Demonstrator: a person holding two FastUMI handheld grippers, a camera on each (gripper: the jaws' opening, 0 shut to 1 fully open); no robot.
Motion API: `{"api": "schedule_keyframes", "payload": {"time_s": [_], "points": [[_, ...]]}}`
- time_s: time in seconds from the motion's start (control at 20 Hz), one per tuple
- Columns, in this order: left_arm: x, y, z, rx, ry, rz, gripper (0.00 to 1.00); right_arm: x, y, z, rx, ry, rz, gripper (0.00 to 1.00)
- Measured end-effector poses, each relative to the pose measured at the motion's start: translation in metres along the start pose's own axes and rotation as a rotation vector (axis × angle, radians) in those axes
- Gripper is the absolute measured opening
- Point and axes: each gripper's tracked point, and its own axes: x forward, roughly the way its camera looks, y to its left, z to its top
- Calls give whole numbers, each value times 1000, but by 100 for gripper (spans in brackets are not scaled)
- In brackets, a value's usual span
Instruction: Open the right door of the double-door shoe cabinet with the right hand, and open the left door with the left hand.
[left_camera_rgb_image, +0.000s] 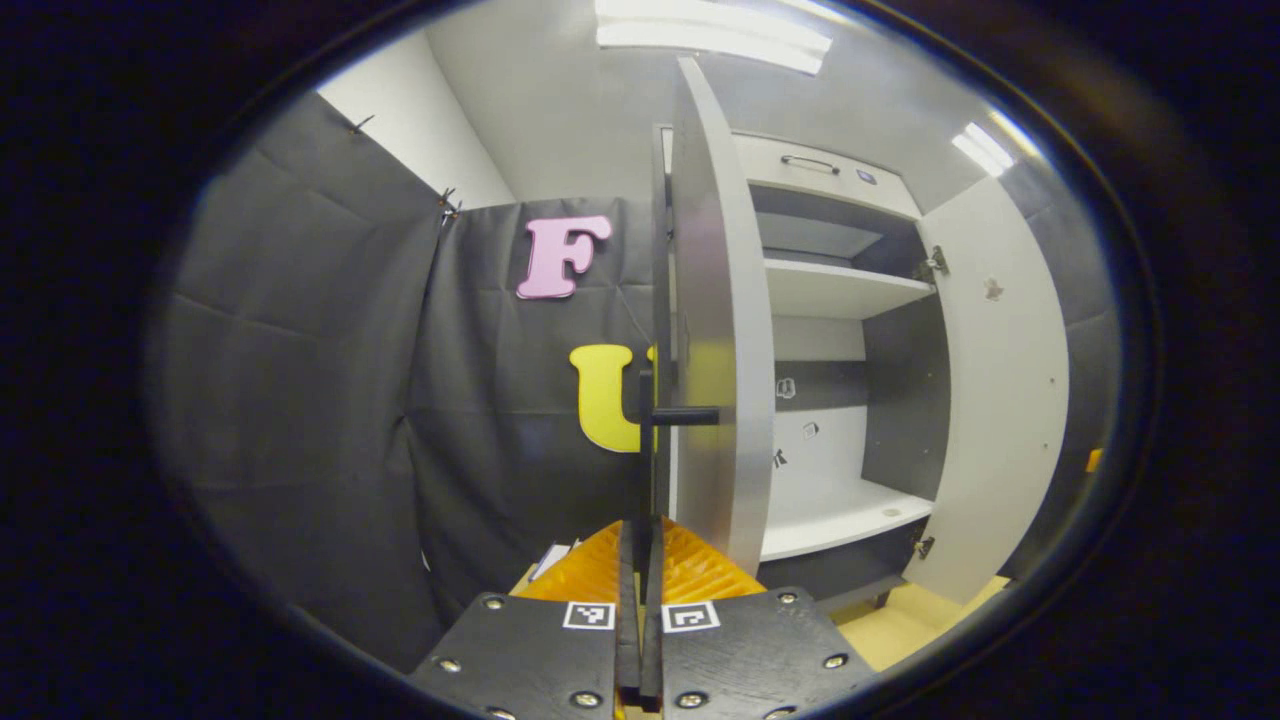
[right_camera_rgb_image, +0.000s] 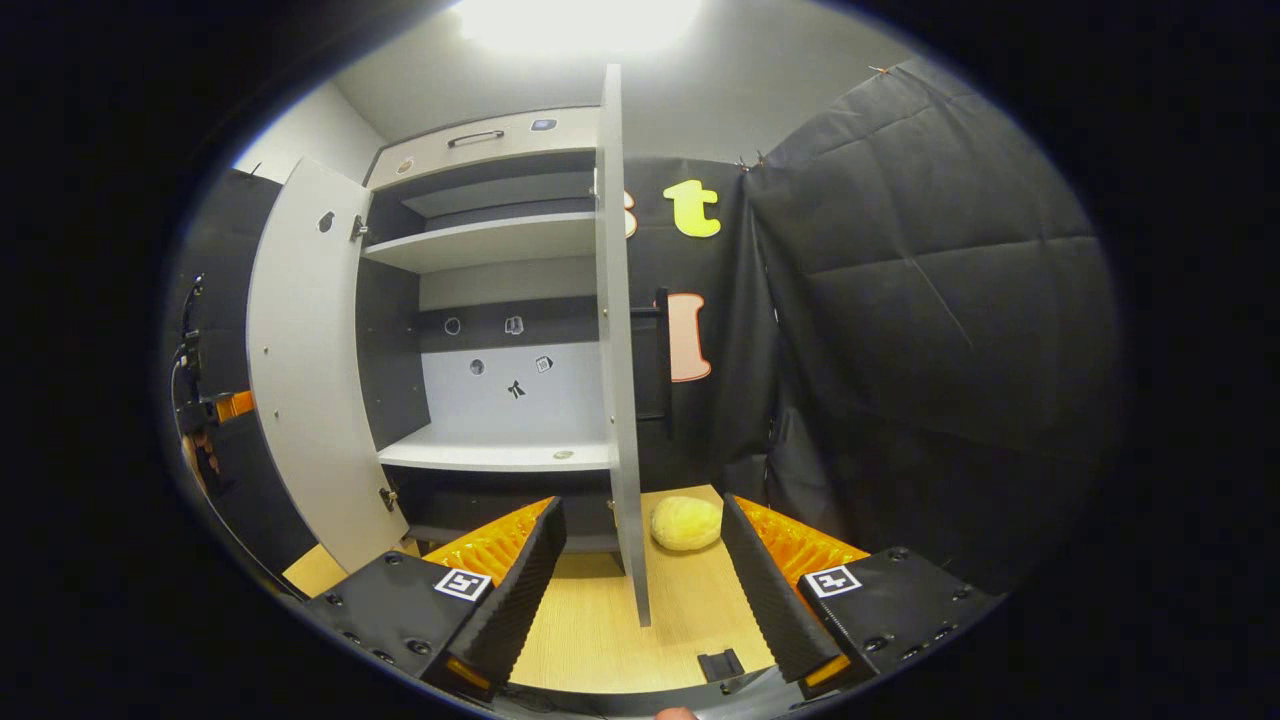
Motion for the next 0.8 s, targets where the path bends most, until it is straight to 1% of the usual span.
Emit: {"api": "schedule_keyframes", "payload": {"time_s": [0.15, 0.2, 0.25, 0.3, 0.45, 0.55, 0.65, 0.8], "points": [[-28, 3, 3, 11, -14, 21, 1, -5, 17, 5, -22, -15, 23, 98], [-41, 7, 6, 15, -22, 43, 1, -6, 23, 9, -29, -23, 40, 98], [-55, 8, 9, 16, -34, 63, 1, -6, 26, 11, -37, -32, 54, 93], [-69, 8, 11, 17, -40, 76, 1, -7, 27, 12, -47, -38, 65, 98], [-107, -3, 8, 28, -33, 106, 2, -11, 31, 13, -75, -60, 105, 98], [-129, -15, 4, 53, -25, 107, 1, -16, 31, 10, -84, -69, 124, 98], [-149, -28, -1, 89, -12, 103, 2, -21, 31, 5, -89, -67, 144, 98], [-170, -46, -11, 127, 4, 89, 2, -29, 26, 5, -90, -72, 155, 98]]}}
